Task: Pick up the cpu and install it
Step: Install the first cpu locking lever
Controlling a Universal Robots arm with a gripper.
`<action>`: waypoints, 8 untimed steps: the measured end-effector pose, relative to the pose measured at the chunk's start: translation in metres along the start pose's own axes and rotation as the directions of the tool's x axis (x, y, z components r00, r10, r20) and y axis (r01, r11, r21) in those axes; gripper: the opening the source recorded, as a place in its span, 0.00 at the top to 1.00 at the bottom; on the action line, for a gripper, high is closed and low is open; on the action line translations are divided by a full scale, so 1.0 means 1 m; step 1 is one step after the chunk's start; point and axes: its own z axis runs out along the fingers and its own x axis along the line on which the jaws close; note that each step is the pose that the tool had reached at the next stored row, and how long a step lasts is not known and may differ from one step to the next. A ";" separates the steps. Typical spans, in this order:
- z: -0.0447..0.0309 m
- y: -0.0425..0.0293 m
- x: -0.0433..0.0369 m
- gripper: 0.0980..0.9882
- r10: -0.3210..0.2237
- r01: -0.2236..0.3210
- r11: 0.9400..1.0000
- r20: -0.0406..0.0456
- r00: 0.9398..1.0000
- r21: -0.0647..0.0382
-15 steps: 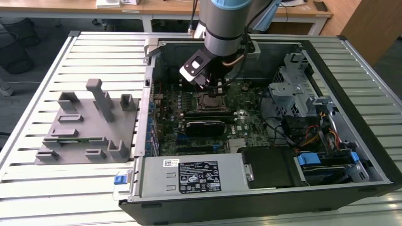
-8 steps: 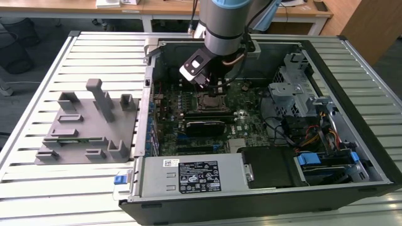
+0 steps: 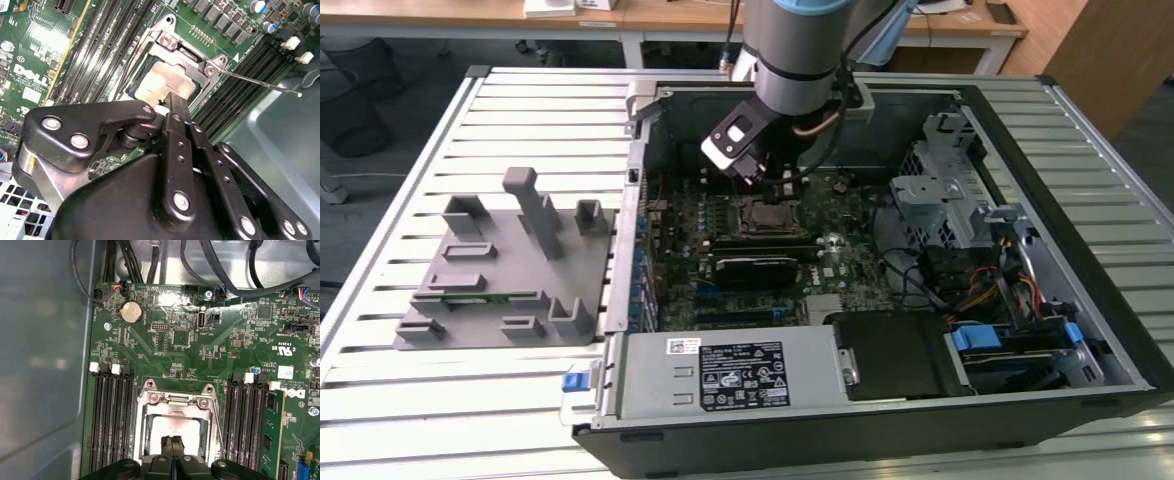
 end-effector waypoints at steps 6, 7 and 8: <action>-0.0033 0.0000 0.0003 0.99 0.000 0.000 1.000 0.000 1.000 0.000; -0.0038 0.0000 0.0004 0.99 0.000 0.000 1.000 0.000 1.000 0.000; -0.0044 0.0000 0.0005 0.99 0.000 0.000 1.000 0.000 1.000 0.000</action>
